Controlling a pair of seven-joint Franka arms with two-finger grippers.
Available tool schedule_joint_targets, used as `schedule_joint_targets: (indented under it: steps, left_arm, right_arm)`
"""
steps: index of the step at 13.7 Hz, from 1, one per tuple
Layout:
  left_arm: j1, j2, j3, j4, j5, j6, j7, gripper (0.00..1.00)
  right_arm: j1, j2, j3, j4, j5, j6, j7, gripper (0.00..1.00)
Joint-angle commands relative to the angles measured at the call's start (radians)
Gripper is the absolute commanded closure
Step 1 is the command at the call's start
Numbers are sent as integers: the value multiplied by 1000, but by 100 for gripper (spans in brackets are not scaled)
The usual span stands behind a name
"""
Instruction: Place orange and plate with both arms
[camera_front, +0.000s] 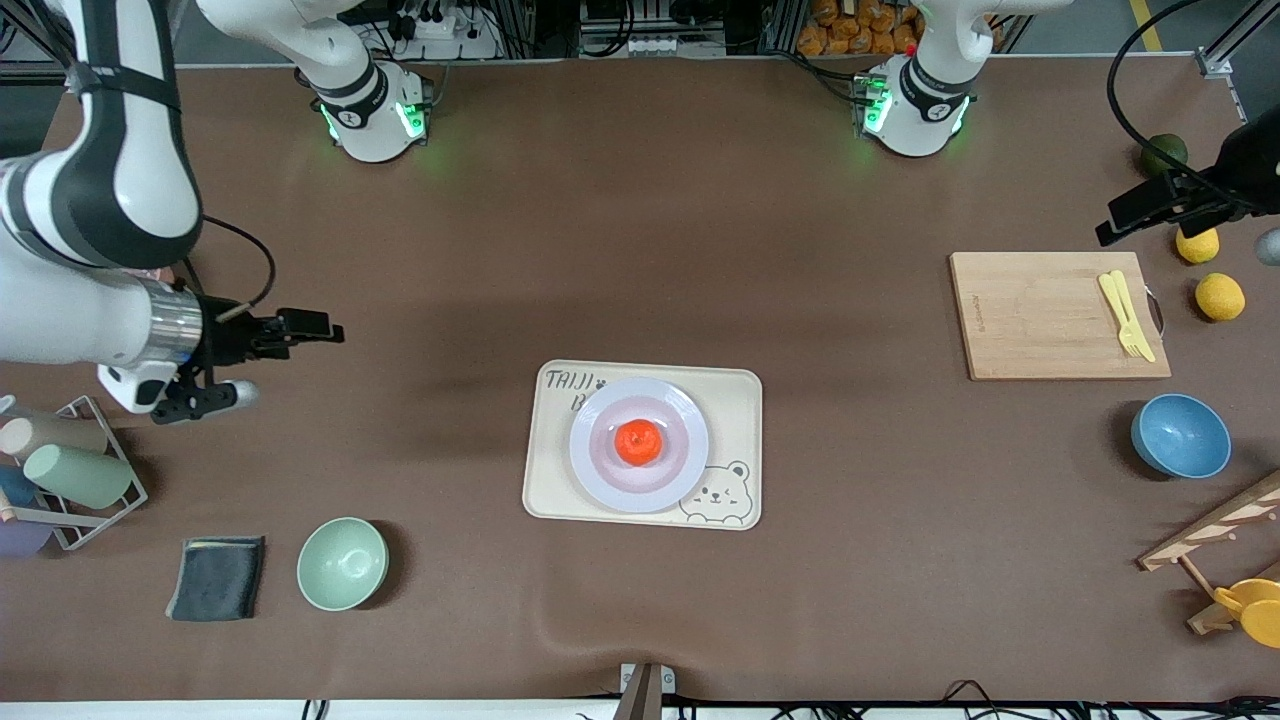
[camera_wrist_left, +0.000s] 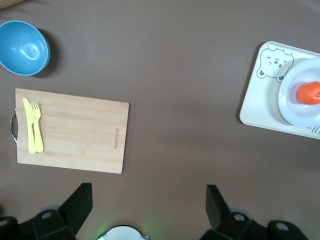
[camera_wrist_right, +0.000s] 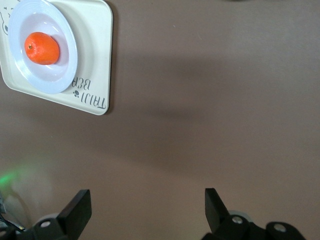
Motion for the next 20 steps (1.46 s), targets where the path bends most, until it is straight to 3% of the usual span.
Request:
schedule_joint_targets:
  steps: [1, 5, 7, 9, 11, 14, 20]
  left_arm:
    - [5, 11, -23, 27, 20, -22, 13, 0]
    - [2, 8, -26, 27, 25, -46, 14, 0]
    - [4, 3, -47, 29, 91, -55, 19, 0]
    - [4, 0, -78, 29, 154, -55, 27, 0]
    - [4, -1, -72, 29, 151, -55, 33, 0]
    - [4, -1, -69, 29, 154, -54, 34, 0]
    - [5, 0, -49, 27, 142, -19, 34, 0]
  right_arm:
    - [-46, -16, -1, 106, -92, -117, 13, 0]
    - [-190, -97, 108, 141, -226, -156, 1, 0]
    - [-256, -158, 186, 139, -315, -156, 1, 0]
    - [-387, -189, 298, 141, -346, -155, -2, 0]
    - [-420, -213, 315, 142, -364, -155, -26, 0]
    - [-493, -259, 412, 168, -415, -161, -77, 0]
    - [-492, -266, 426, 253, -406, -244, 1, 0]
